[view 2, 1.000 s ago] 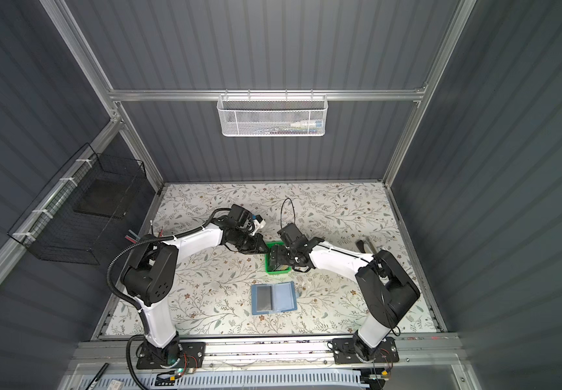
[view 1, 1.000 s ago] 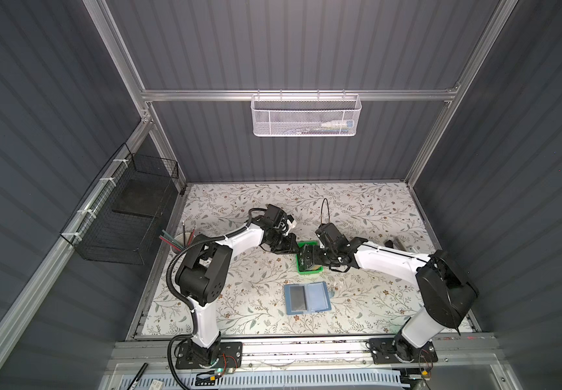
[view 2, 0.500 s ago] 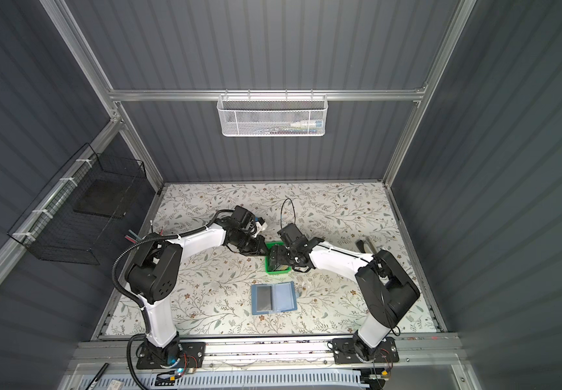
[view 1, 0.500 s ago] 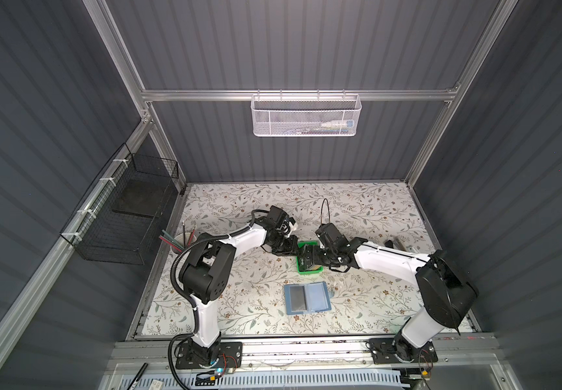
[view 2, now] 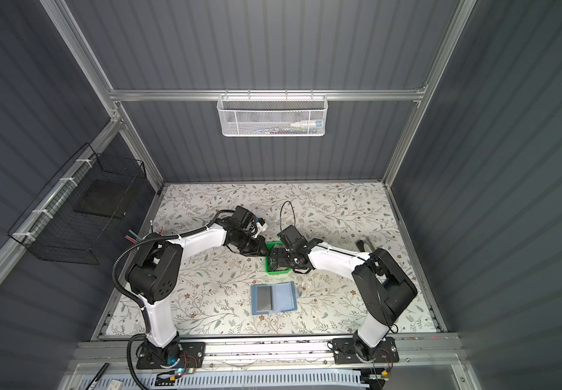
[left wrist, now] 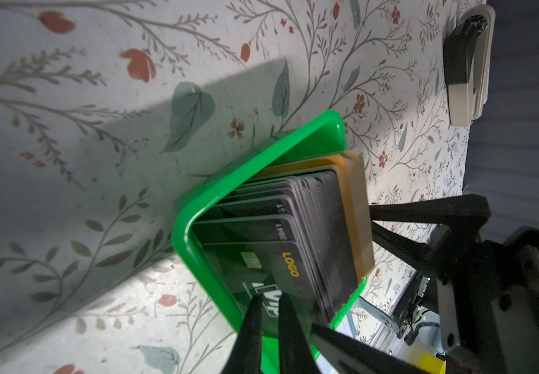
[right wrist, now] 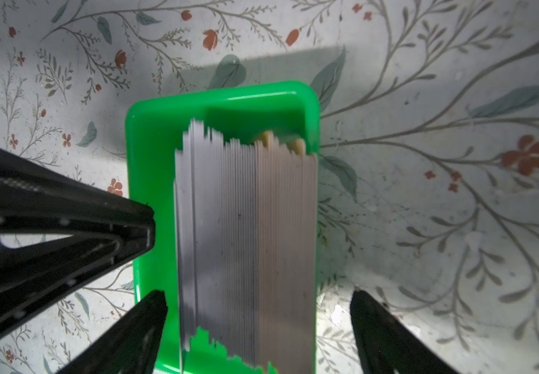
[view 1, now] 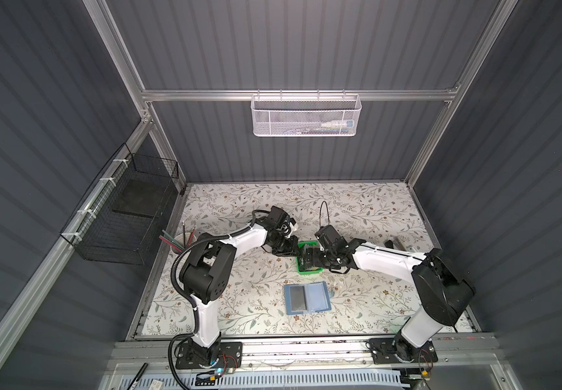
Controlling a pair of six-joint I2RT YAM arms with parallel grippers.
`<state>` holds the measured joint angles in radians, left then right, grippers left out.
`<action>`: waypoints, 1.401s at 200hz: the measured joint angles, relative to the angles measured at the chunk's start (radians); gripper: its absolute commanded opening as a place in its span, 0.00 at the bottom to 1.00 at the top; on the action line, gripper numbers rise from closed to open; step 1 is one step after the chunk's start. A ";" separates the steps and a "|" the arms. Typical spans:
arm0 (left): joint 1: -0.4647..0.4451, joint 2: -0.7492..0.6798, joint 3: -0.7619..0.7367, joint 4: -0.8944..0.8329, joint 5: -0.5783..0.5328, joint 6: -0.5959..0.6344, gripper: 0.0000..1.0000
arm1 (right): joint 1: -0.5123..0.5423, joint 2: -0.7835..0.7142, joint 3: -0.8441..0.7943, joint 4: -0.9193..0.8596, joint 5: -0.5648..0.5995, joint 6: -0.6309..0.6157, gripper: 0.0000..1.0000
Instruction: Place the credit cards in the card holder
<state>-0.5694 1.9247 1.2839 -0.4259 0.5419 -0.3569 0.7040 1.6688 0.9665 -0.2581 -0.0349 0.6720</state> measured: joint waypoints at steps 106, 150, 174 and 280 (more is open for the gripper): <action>-0.006 0.000 0.000 0.000 -0.015 0.003 0.14 | 0.000 0.006 0.000 -0.016 0.023 0.001 0.91; -0.009 0.000 0.006 -0.005 -0.019 0.003 0.14 | 0.003 0.006 0.001 -0.026 0.041 0.005 0.91; -0.013 0.000 0.006 -0.005 -0.020 0.003 0.14 | 0.003 0.006 0.006 -0.036 0.049 0.005 0.91; -0.021 0.013 0.020 -0.016 -0.024 0.006 0.14 | -0.013 0.006 0.040 -0.066 0.067 0.005 0.90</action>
<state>-0.5903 1.9373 1.3037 -0.4416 0.5179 -0.3504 0.6910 1.6752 1.0065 -0.3244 0.0319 0.6765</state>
